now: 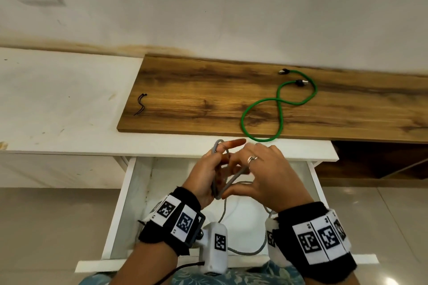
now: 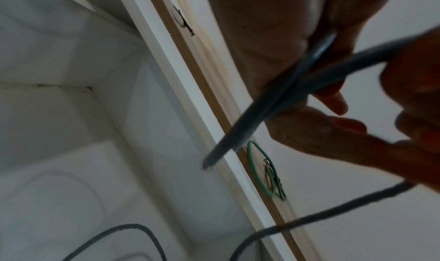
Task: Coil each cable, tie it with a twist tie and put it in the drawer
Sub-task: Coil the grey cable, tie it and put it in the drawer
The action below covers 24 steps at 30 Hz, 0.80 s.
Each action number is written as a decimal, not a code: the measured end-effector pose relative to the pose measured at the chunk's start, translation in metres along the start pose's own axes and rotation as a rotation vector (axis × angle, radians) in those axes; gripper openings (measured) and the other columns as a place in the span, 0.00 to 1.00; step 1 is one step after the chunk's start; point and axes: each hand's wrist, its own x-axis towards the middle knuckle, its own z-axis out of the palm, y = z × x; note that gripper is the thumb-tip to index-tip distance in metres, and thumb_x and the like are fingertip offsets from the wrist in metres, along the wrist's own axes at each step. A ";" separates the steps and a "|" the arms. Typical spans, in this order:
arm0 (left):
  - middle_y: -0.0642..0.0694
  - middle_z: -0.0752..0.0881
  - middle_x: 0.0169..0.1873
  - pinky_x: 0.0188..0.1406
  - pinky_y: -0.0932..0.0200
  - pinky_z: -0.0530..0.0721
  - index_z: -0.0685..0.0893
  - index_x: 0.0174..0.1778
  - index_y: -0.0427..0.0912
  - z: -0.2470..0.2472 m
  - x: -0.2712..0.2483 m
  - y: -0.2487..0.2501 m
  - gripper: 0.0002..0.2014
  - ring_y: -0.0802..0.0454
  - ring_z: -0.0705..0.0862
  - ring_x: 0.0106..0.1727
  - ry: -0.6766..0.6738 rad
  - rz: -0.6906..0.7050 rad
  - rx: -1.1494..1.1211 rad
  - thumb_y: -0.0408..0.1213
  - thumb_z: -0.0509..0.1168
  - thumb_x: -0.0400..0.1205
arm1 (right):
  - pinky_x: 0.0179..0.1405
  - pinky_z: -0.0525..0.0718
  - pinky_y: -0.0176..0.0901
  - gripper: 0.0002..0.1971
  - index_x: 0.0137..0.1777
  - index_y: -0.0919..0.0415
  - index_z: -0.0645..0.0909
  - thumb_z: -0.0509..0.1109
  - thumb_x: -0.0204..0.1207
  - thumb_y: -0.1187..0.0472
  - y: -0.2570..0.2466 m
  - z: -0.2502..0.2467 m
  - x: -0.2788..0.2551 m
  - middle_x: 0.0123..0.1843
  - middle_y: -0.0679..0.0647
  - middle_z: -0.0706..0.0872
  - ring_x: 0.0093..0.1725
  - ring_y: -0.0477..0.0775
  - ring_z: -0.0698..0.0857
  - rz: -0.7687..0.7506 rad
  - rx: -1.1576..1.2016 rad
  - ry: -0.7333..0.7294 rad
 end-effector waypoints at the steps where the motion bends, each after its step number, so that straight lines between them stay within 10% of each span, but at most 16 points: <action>1: 0.40 0.86 0.44 0.26 0.52 0.87 0.84 0.57 0.47 0.002 -0.001 -0.002 0.15 0.44 0.89 0.42 -0.018 -0.032 0.047 0.40 0.51 0.88 | 0.40 0.72 0.38 0.31 0.56 0.42 0.74 0.71 0.55 0.30 0.002 -0.002 -0.001 0.49 0.39 0.76 0.45 0.41 0.76 0.068 0.062 0.006; 4: 0.40 0.88 0.46 0.15 0.62 0.80 0.82 0.59 0.52 0.007 -0.004 -0.005 0.18 0.43 0.89 0.42 -0.114 -0.123 0.266 0.55 0.54 0.83 | 0.51 0.77 0.34 0.53 0.76 0.38 0.63 0.80 0.48 0.34 0.011 -0.004 -0.007 0.65 0.34 0.62 0.52 0.39 0.77 0.241 0.218 -0.100; 7: 0.42 0.85 0.34 0.11 0.71 0.61 0.83 0.52 0.49 0.010 -0.005 -0.009 0.29 0.46 0.89 0.33 -0.193 -0.239 0.514 0.66 0.45 0.81 | 0.59 0.80 0.38 0.49 0.76 0.33 0.59 0.82 0.56 0.43 0.019 0.001 -0.008 0.74 0.35 0.65 0.59 0.40 0.79 0.277 0.338 -0.274; 12: 0.49 0.70 0.20 0.14 0.68 0.55 0.74 0.25 0.47 0.003 0.000 -0.006 0.34 0.58 0.64 0.13 -0.156 -0.250 0.577 0.72 0.43 0.76 | 0.40 0.76 0.35 0.12 0.55 0.53 0.82 0.71 0.74 0.51 0.032 0.010 -0.013 0.40 0.39 0.83 0.39 0.34 0.81 0.260 0.516 -0.313; 18: 0.54 0.71 0.17 0.23 0.65 0.66 0.77 0.28 0.44 0.002 0.003 -0.002 0.31 0.56 0.67 0.21 -0.056 -0.122 0.699 0.67 0.48 0.78 | 0.39 0.77 0.36 0.02 0.46 0.40 0.79 0.68 0.75 0.48 0.030 0.009 -0.013 0.39 0.44 0.84 0.40 0.45 0.81 0.249 0.632 -0.129; 24: 0.53 0.63 0.16 0.25 0.61 0.63 0.85 0.32 0.43 0.000 0.001 0.007 0.28 0.57 0.61 0.19 -0.136 -0.091 0.420 0.61 0.51 0.77 | 0.38 0.77 0.27 0.08 0.44 0.52 0.83 0.69 0.70 0.49 0.039 -0.001 -0.016 0.34 0.42 0.83 0.35 0.36 0.80 0.420 0.787 0.086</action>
